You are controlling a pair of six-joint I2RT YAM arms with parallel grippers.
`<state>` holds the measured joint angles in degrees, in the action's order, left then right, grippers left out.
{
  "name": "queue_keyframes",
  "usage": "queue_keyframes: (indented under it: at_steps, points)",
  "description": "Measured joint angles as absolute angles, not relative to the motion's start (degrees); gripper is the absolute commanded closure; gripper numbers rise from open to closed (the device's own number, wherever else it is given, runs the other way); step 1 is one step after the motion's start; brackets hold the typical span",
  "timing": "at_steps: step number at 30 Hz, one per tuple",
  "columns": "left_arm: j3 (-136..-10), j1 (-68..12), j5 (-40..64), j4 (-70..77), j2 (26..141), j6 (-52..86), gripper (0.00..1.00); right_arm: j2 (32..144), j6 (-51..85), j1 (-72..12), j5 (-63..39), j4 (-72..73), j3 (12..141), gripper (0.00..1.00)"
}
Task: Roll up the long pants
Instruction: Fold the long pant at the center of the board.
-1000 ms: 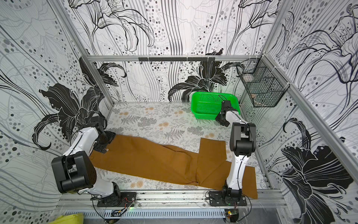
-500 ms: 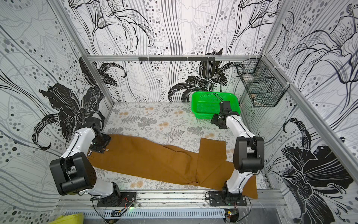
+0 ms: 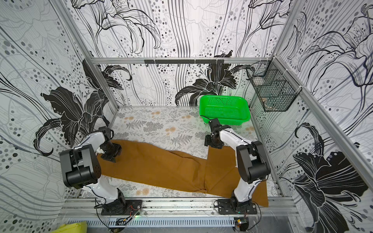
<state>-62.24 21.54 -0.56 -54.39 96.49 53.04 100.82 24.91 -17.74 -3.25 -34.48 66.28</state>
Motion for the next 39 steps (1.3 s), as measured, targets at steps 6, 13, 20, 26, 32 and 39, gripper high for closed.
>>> queue_keyframes:
  at_steps: [6,13,20,26,32,39]
  points:
    - [-62.26,21.54,-0.21,-52.95,98.30,53.01,0.45,106.43,26.13,-20.25,-2.48,-35.16,69.01,0.35]
    - [-62.46,21.54,-0.14,-51.64,101.80,53.01,0.47,110.06,27.97,-20.82,1.93,-37.47,73.47,0.59]
    - [-63.53,21.54,0.21,-52.29,103.02,53.01,0.48,111.20,29.58,-21.30,7.38,-40.42,74.70,0.96]
    - [-64.73,21.65,0.89,-53.32,104.07,53.01,0.49,111.61,30.70,-21.39,9.10,-41.67,75.24,1.00]
    - [-67.44,21.80,1.52,-55.46,106.21,53.04,0.54,110.06,30.85,-21.37,9.65,-41.69,74.04,1.00]
    - [-78.70,21.63,-0.19,-63.81,114.54,52.66,0.60,101.10,30.83,-21.37,9.80,-42.96,72.77,1.00]
